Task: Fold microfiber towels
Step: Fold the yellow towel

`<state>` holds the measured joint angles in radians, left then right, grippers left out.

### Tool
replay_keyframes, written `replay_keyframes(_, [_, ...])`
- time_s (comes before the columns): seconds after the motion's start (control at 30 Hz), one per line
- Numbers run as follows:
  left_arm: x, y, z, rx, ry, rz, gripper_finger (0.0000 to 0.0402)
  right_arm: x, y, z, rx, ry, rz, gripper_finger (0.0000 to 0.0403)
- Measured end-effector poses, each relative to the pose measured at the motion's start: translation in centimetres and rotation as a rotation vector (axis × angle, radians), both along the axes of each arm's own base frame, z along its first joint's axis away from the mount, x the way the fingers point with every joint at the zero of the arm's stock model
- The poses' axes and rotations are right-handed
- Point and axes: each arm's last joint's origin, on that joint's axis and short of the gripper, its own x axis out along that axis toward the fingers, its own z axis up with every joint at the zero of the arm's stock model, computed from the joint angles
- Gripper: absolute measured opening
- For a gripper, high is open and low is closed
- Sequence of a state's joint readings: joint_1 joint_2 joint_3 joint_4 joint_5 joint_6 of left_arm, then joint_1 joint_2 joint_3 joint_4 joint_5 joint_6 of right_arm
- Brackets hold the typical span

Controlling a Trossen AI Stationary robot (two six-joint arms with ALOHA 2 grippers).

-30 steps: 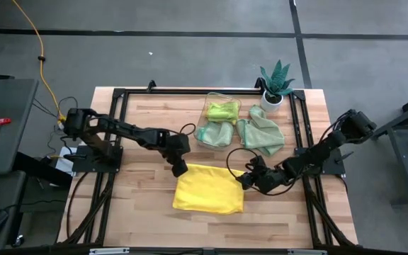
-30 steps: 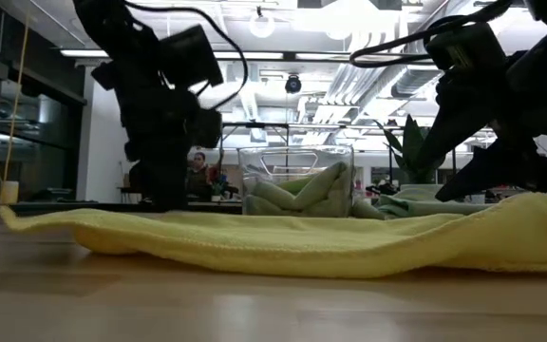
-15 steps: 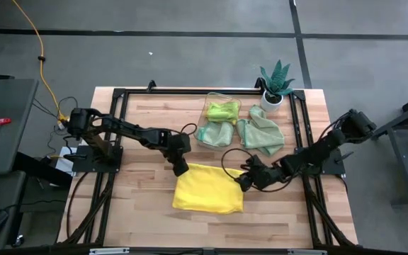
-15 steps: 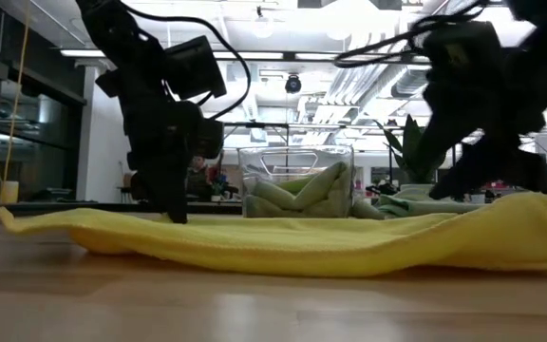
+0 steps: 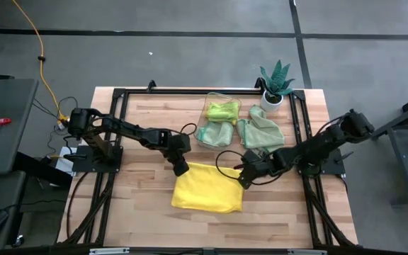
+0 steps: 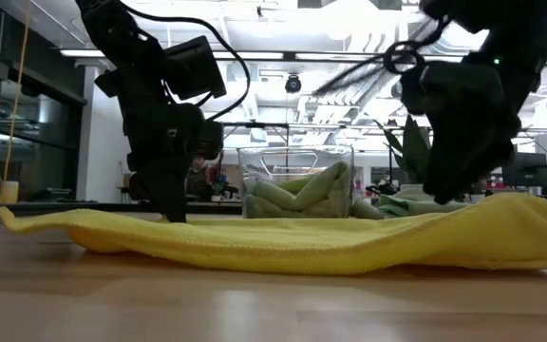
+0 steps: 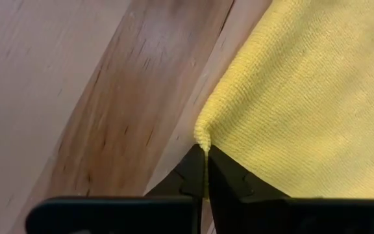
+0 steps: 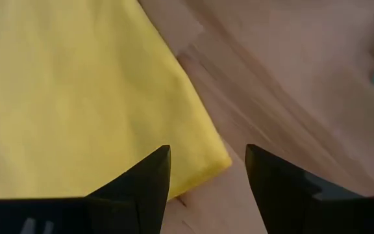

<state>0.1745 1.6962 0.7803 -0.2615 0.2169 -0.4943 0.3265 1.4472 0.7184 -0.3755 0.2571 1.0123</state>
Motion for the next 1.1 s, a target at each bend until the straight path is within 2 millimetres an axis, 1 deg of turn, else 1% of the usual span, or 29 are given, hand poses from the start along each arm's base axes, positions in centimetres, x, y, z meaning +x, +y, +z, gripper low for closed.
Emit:
replay_keyframes(0.23, [0.0, -0.1, 0.0, 0.002, 0.002, 0.0, 0.0002, 0.3, 0.1, -1.7, -0.001, 0.027, 0.001, 0.0188])
replay_keyframes(0.33, [0.0, -0.1, 0.0, 0.0, 0.004, 0.01, 0.0001, 0.4, 0.2, -2.2, 0.016, 0.029, 0.009, 0.0175])
replay_keyframes(0.4, [0.0, -0.1, 0.0, 0.001, 0.006, 0.021, 0.0001, 0.5, 0.3, -2.5, 0.014, 0.035, 0.009, 0.0154])
replay_keyframes(0.47, [0.0, -0.1, 0.0, 0.001, 0.008, 0.028, 0.0001, 0.5, 0.3, -2.8, 0.011, 0.044, 0.009, 0.0123])
replay_keyframes(0.63, [0.0, -0.1, 0.2, -0.009, 0.0, 0.047, 0.0001, 0.5, 0.2, -3.0, 0.008, 0.057, 0.002, 0.0019])
replay_keyframes(0.67, [-0.1, -0.1, 0.5, -0.004, -0.005, 0.048, 0.0001, 0.5, 0.2, -2.9, 0.008, 0.056, 0.002, 0.001])
replay_keyframes(0.73, [-0.3, -0.2, 0.8, 0.009, -0.01, 0.053, 0.0, 0.4, 0.1, -2.6, 0.001, 0.045, -0.003, 0.0014])
replay_keyframes(0.83, [-0.5, 0.2, 2.5, 0.053, -0.068, 0.078, 0.0, 0.2, -0.1, -2.1, -0.025, 0.036, -0.019, 0.0004])
replay_keyframes(0.93, [-0.8, 0.5, 3.5, 0.113, -0.096, 0.094, 0.0, -0.1, -0.3, -1.5, -0.049, 0.036, -0.031, 0.0003])
replay_keyframes(1.03, [-0.9, 0.5, 4.8, 0.156, -0.143, 0.106, 0.0, -0.1, -0.5, -0.3, -0.107, 0.036, -0.036, 0.0002])
replay_keyframes(1.1, [-1.2, 0.4, 5.1, 0.166, -0.148, 0.107, 0.0, 0.1, -0.5, 0.8, -0.147, 0.026, -0.028, 0.0001])
